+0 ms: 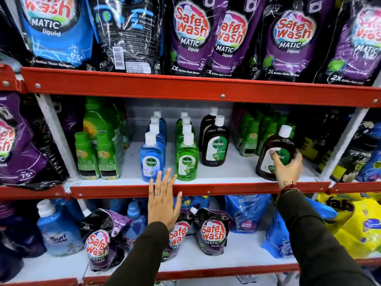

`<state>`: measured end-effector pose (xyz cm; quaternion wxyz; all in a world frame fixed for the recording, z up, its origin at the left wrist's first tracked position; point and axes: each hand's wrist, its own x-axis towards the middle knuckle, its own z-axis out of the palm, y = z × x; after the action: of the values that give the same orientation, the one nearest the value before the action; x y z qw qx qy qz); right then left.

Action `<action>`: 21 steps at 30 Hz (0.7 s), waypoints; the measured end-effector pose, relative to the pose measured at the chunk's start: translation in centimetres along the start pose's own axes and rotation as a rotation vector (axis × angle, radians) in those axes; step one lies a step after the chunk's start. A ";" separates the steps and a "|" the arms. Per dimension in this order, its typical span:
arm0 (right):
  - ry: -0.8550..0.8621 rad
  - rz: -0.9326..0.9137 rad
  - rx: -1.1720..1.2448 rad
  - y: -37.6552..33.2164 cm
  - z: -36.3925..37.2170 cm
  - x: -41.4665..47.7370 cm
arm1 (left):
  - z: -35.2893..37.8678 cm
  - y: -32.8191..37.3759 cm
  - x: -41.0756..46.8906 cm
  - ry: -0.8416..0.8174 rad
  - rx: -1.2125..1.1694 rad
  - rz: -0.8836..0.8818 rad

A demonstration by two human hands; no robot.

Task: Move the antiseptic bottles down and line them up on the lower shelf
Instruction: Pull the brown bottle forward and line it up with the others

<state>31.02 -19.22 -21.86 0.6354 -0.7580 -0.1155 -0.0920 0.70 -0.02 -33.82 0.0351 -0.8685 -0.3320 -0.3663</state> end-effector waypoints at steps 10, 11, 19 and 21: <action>-0.246 -0.094 0.307 1.0 -1.4 0.8 | 0.1 0.1 0.1 0.011 -0.004 -0.009; -0.276 -0.100 0.329 0.6 -1.1 0.4 | 0.1 0.1 0.1 0.011 -0.001 -0.009; -0.540 -0.192 0.343 -3.2 2.7 -3.0 | 0.1 0.1 0.0 -0.001 0.010 -0.017; -0.590 -0.198 0.334 -3.8 3.8 -3.7 | 0.0 0.2 0.0 -0.007 0.017 -0.022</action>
<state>26.32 -15.06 -20.04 0.6778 -0.6227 -0.3804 0.0899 0.79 -0.16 -33.74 0.0375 -0.8659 -0.3447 -0.3606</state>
